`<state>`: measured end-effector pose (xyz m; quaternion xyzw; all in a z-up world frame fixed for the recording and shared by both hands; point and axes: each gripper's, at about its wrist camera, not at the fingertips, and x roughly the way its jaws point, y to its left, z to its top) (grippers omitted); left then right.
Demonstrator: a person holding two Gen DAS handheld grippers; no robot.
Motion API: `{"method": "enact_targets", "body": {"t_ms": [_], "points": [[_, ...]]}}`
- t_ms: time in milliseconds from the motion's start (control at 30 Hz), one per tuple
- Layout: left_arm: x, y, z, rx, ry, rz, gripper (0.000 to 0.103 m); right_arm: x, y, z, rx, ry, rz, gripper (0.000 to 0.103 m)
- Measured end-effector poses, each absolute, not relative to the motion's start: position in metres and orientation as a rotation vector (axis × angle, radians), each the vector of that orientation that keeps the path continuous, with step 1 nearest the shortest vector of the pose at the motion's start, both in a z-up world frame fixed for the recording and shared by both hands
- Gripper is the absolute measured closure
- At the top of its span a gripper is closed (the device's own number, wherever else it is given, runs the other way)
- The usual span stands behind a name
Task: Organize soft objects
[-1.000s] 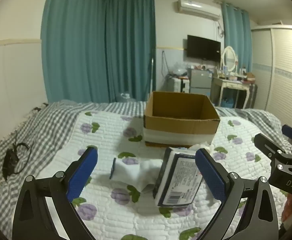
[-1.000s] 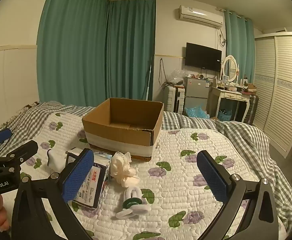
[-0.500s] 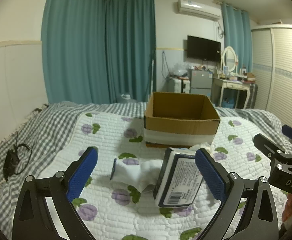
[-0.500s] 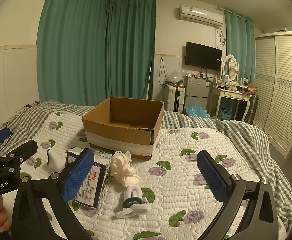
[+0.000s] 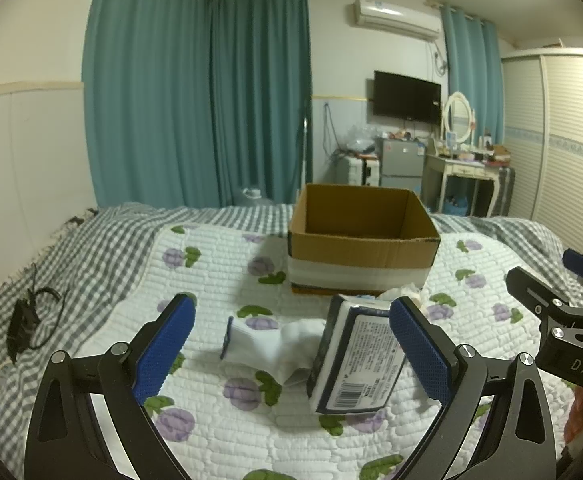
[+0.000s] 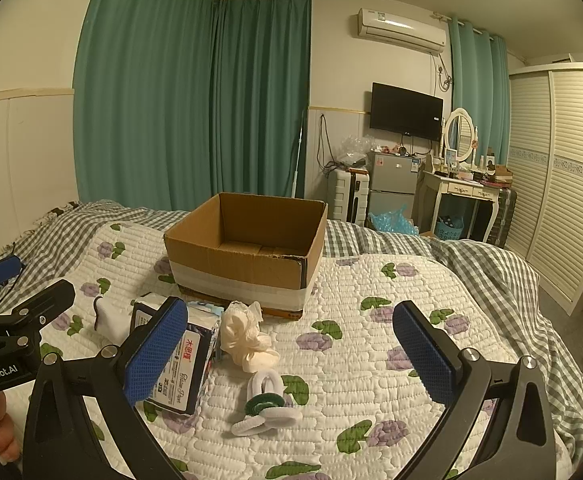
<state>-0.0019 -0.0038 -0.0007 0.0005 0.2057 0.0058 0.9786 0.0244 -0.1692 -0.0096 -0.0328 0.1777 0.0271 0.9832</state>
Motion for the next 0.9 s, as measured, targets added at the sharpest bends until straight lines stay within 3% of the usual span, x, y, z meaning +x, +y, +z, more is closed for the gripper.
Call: {"method": "enact_targets", "body": {"t_ms": [900], "points": [[-0.0021,-0.0032,-0.0014,0.002,0.413,0.012,0.003,0.0260,-0.1672,-0.0107,-0.067,0.362,0.054,0.000]]}}
